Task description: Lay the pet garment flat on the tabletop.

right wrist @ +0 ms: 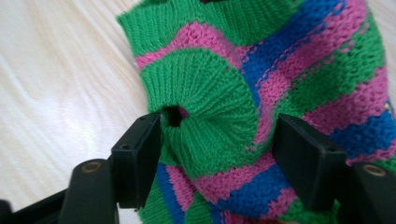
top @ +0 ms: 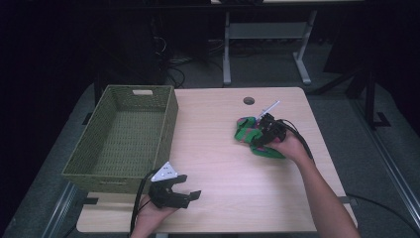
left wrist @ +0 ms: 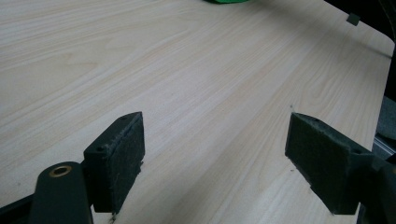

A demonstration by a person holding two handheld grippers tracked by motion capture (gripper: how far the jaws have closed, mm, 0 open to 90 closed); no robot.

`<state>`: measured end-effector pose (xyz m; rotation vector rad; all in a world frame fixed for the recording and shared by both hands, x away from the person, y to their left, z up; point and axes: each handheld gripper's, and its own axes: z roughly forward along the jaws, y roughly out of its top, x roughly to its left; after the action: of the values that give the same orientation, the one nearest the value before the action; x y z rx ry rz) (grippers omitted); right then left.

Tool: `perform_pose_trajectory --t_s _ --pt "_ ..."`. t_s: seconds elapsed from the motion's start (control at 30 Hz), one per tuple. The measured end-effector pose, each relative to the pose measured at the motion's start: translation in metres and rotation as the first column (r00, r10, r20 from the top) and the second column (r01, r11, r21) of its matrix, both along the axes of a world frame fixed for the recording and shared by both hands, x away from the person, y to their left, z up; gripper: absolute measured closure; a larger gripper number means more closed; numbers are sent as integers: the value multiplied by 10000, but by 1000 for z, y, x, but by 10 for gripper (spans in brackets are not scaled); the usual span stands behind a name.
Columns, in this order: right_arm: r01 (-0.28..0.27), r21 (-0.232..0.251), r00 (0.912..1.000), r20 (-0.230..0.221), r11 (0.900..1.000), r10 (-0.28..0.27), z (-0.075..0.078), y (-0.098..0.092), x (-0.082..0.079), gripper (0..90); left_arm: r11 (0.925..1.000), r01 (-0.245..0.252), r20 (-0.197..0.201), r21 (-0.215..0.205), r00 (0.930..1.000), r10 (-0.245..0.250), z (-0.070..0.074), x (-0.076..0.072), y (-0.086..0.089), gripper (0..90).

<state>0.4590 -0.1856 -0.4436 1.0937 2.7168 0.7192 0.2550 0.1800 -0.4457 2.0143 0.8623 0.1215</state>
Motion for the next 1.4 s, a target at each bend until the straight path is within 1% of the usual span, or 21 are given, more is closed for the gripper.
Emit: perform_pose_trajectory --t_s 0.1,0.2,0.23,0.4,0.47,0.5,0.53,0.57,0.6,0.63,0.67,0.77,0.8,0.83,0.87,0.9,0.97,1.2,1.33,1.37,1.4 --pt "87 -218 9997 210 9997 -82 -2 1 -1 399 9999 8 -35 -160 10000 -9 1 0 1 196" --pt "-16 -816 9975 706 9967 74 -4 6 -6 427 10000 32 -5 -69 10000 -32 1 0 0 196" --pt "60 -964 9959 907 9953 28 -5 9 -9 430 10000 46 43 23 10000 -46 0 0 0 196" --pt "175 -883 9941 1085 9959 -78 -6 8 -12 468 9999 36 81 115 10000 -37 0 0 -1 196" --pt "267 -918 9938 1096 9954 -166 -6 9 -12 490 10000 25 36 -30 10000 -25 0 -1 0 196" --pt "287 -1049 9938 1102 9941 -171 -6 11 -12 520 9999 34 48 -95 10000 -34 0 -1 0 196" --pt "287 -1049 9938 1102 9941 -171 -6 11 -12 520 10000 58 66 -55 10000 -58 1 -1 0 196" --pt "348 -1125 9937 1097 9930 -224 -5 11 -11 552 10000 73 70 -23 9999 -72 1 -1 -1 196" --pt "348 -1125 9937 1097 9930 -224 -5 11 -11 552 10000 92 51 -11 9999 -92 1 -1 -1 196" --pt "393 -1157 9930 1152 9925 -259 -5 11 -11 590 9999 116 37 20 9999 -116 0 -1 -1 196" --pt "393 -1157 9930 1152 9925 -259 -5 11 -11 590 9999 116 37 20 9999 -116 0 -1 -1 196" --pt "540 -949 9921 1177 9940 -427 -4 10 -11 681 9999 122 71 88 9999 -123 0 0 -2 196" --pt "540 -949 9921 1177 9940 -427 -4 10 -11 681 9999 122 71 88 9999 -123 0 0 -2 196" --pt "679 -625 9920 1105 9957 -607 -4 6 -10 715 9998 123 58 152 9999 -124 -1 0 -2 196" --pt "679 -625 9920 1105 9957 -607 -4 6 -10 715 9998 123 58 152 9999 -124 -1 0 -2 196" --pt "798 -332 9923 972 9963 -763 -4 2 -9 733 9997 136 64 181 9999 -137 -1 0 -2 196" --pt "900 -120 9923 867 9959 -886 -3 0 -9 744 9996 142 103 238 9998 -145 -1 0 -2 196" --pt "808 -200 9913 1061 9965 -782 -1 0 -11 763 9998 91 91 186 9999 -92 -1 0 -1 196" --pt "812 -86 9902 1145 9967 -797 3 -2 -13 765 9998 70 89 159 9999 -71 -1 0 -1 196" --pt "873 100 9892 1169 9961 -879 7 -5 -13 765 9998 44 133 218 9999 -47 -1 0 -1 197" --pt "873 100 9892 1169 9961 -879 7 -5 -13 765 9998 44 133 218 9999 -47 -1 0 -1 198"
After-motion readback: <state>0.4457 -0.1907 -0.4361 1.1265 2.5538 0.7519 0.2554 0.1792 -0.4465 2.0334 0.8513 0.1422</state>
